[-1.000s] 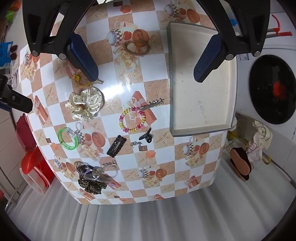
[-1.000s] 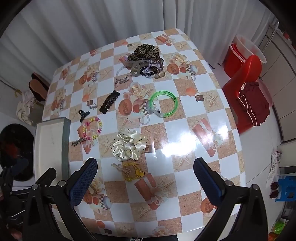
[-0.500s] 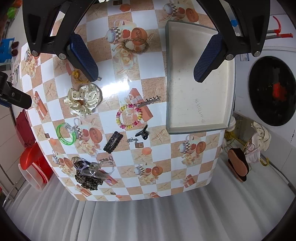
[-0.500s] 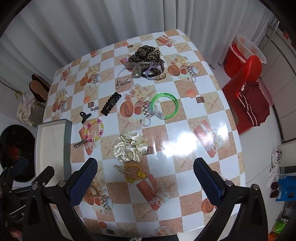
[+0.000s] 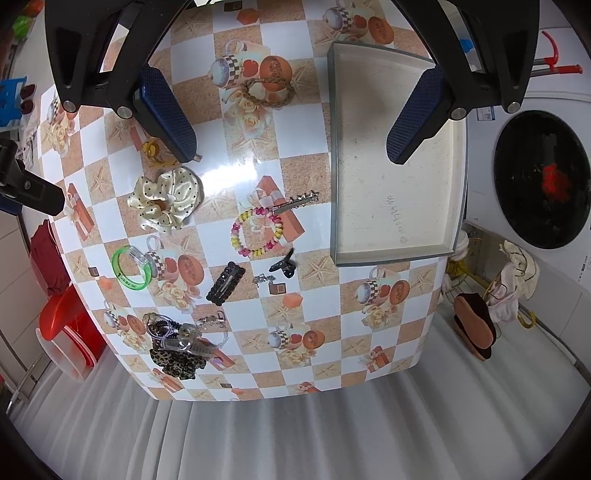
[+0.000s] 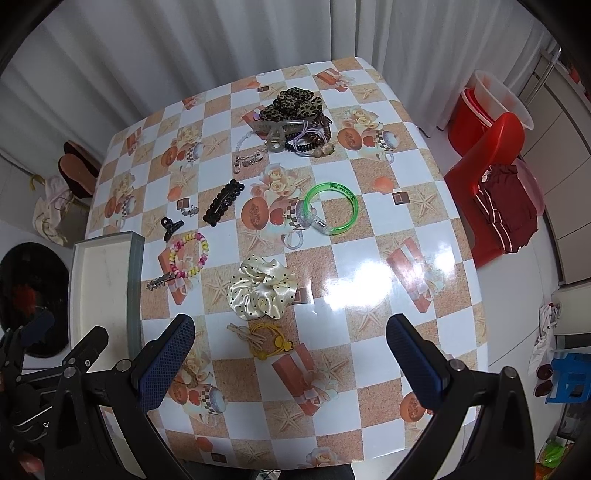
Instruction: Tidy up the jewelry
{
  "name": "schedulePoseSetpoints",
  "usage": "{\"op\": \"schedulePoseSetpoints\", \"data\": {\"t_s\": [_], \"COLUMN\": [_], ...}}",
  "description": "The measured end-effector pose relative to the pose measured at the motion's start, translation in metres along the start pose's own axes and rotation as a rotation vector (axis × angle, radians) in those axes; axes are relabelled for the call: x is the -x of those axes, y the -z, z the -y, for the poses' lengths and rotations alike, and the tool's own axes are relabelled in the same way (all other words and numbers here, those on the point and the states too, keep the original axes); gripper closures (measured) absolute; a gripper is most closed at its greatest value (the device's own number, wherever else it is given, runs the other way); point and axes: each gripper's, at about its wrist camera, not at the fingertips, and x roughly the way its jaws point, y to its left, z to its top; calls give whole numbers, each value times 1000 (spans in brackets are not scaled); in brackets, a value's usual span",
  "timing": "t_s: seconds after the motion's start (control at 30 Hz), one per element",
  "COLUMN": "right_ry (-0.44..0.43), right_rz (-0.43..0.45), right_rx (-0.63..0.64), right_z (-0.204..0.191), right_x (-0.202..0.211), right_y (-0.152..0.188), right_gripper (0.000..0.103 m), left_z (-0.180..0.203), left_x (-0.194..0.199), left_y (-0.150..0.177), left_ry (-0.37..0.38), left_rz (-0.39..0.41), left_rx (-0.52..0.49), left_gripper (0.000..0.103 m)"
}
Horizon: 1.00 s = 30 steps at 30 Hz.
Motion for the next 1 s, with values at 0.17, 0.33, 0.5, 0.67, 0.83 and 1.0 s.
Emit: {"op": "schedulePoseSetpoints", "data": {"t_s": [0.17, 0.33, 0.5, 0.67, 0.83, 1.0], "right_ry": [1, 3, 3, 5, 6, 7], "right_rz": [-2, -4, -3, -5, -6, -6], "right_rx": [1, 0, 3, 3, 1, 4], "right_z": [-1, 0, 0, -1, -2, -3], "right_x": [1, 0, 0, -1, -2, -2], "right_y": [1, 1, 2, 2, 2, 1], "right_gripper": [0, 0, 0, 0, 0, 0], "left_z": [0, 0, 2, 3, 3, 3], "left_x": [0, 1, 0, -1, -3, -3], "left_y": [1, 3, 4, 7, 10, 11], "left_ry": [0, -2, -3, -6, -8, -8], "left_rz": [0, -2, -1, -2, -8, -8], "left_rx": [-1, -2, -2, -6, -8, -10], "left_gripper": [0, 0, 0, 0, 0, 0]}}
